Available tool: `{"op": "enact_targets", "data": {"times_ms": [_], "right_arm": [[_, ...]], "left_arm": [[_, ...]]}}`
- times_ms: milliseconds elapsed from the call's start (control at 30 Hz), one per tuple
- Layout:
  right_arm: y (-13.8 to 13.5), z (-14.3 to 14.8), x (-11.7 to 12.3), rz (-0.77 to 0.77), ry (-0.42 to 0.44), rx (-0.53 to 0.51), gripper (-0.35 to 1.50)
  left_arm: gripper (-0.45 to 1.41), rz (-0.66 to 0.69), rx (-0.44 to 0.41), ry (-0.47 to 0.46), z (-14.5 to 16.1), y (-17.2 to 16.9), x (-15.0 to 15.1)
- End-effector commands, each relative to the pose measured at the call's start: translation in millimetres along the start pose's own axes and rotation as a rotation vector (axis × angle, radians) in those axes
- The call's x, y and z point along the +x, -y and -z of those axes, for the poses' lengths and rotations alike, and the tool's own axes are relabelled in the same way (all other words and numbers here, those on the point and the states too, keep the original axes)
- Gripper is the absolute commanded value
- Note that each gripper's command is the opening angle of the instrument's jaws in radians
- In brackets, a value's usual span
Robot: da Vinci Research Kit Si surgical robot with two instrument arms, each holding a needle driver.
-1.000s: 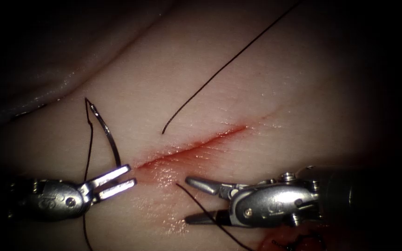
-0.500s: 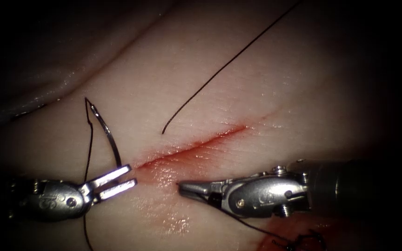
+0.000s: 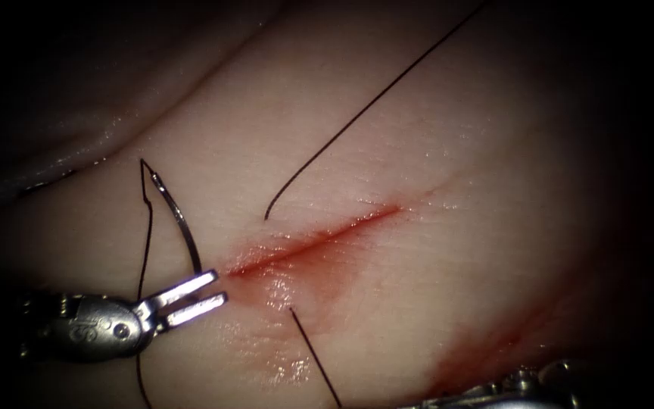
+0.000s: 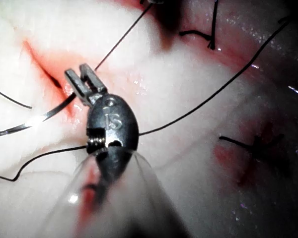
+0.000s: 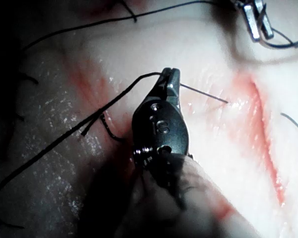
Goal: Wound Closure
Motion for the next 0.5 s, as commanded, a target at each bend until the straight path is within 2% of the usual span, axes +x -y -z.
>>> {"op": "enact_targets", "data": {"times_ms": [33,133,200,233,267,300,367,433,467,500], "right_arm": [[2.0,-0.4,2.2,0.009,0.003,0.049,-0.35],[3.3,-0.2,4.3,0.023,0.020,0.110,-0.35],[2.6,-0.4,4.5,0.026,0.010,0.093,-0.35],[2.1,-0.5,4.3,0.028,0.009,0.073,-0.15],[1.4,-0.6,4.0,0.023,0.011,0.038,0.36],[0.9,-0.7,3.6,0.024,0.013,0.016,0.58],[-0.3,-1.0,2.5,0.015,0.018,-0.018,0.81],[-1.4,-1.4,1.2,0.008,0.027,-0.039,0.91],[-2.7,-1.9,-0.4,0.002,0.045,-0.067,1.08],[-3.2,-2.1,-1.2,0.000,0.052,-0.074,1.11]], "left_arm": [[-0.45,0.002,-0.002,0.001,-0.5,-0.7,-0.5],[-0.45,0.002,-0.002,0.001,-0.5,-0.7,-0.5],[-0.45,0.002,-0.001,0.001,-0.5,-0.7,-0.5],[-0.45,0.002,-0.001,0.001,-0.5,-0.7,-0.5],[-0.45,0.002,-0.001,0.001,-0.5,-0.7,-0.5],[-0.45,0.001,-0.001,0.001,-0.5,-0.8,-0.5],[-0.45,0.001,-0.003,0.000,-0.5,-0.8,-0.6],[-0.45,0.001,-0.004,0.002,-0.6,-0.9,-0.6],[-0.45,0.001,-0.003,0.002,-0.6,-0.9,-0.6],[-0.45,0.001,-0.003,0.002,-0.6,-0.9,-0.6]]}}
